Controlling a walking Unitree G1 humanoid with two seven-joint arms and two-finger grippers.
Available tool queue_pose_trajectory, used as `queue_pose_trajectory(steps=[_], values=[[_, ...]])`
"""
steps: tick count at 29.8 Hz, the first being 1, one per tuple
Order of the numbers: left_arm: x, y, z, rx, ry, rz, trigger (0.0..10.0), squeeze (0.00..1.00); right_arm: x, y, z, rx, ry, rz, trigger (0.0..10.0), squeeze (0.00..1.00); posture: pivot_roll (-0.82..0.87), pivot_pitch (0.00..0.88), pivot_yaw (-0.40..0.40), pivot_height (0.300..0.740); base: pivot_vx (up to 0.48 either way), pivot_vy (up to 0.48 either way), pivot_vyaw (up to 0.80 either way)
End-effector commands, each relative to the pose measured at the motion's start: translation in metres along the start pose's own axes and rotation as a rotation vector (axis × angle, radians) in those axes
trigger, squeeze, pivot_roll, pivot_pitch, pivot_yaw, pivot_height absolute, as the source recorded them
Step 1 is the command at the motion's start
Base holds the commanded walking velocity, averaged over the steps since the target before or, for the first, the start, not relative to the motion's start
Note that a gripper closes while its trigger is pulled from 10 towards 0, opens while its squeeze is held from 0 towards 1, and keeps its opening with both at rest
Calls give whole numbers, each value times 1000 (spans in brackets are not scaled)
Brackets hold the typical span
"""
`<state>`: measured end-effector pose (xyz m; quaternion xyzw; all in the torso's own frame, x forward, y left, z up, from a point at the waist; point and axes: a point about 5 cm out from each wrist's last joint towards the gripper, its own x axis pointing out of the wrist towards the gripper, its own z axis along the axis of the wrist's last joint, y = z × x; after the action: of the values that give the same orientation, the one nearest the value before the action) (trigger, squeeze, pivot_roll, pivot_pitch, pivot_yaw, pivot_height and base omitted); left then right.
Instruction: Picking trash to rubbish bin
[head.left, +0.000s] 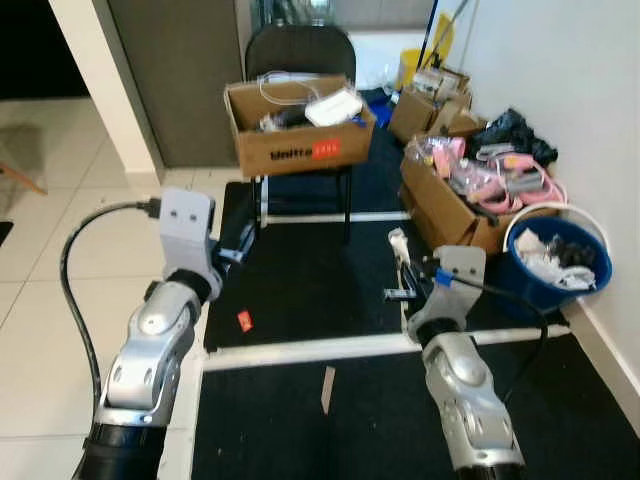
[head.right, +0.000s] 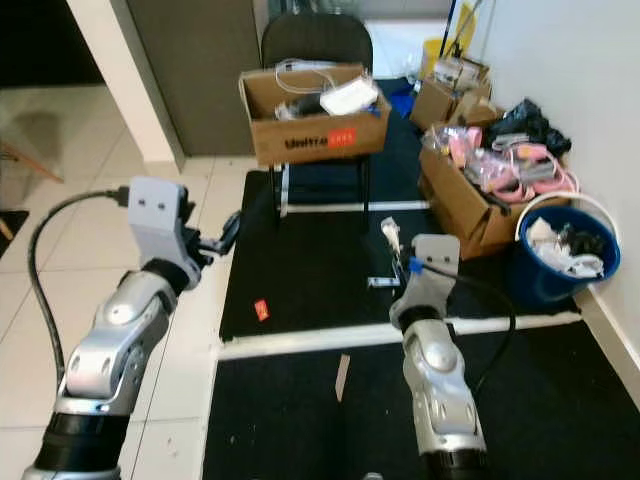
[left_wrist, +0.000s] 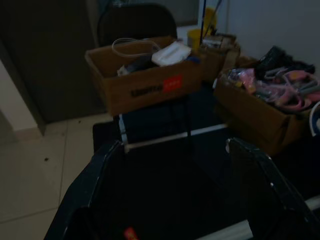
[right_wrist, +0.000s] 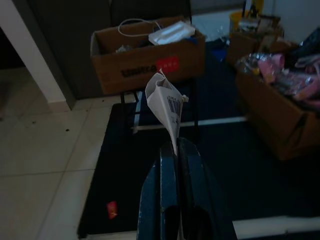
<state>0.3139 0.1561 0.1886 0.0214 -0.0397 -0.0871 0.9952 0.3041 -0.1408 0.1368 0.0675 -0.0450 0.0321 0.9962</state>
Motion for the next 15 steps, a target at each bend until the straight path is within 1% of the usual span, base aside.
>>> queue_pose_trajectory(steps=[1, 3, 15], values=[[-1, 2, -3, 3, 18, 2, 10000, 0, -3, -2, -7, 9, 38, -11, 10000, 0, 0, 150, 49, 740, 364, 0, -800], [-1, 1, -3, 1, 17, 0, 10000, 0, -3, -3, -8, 14, 40, -17, 10000, 0, -2, 149, 50, 740, 364, 0, -563], [-1, -1, -3, 4, 17, -2, 10000, 0, -3, -3, -8, 3, 36, -12, 10000, 0, 3, 150, 46, 740, 362, 0, 0]])
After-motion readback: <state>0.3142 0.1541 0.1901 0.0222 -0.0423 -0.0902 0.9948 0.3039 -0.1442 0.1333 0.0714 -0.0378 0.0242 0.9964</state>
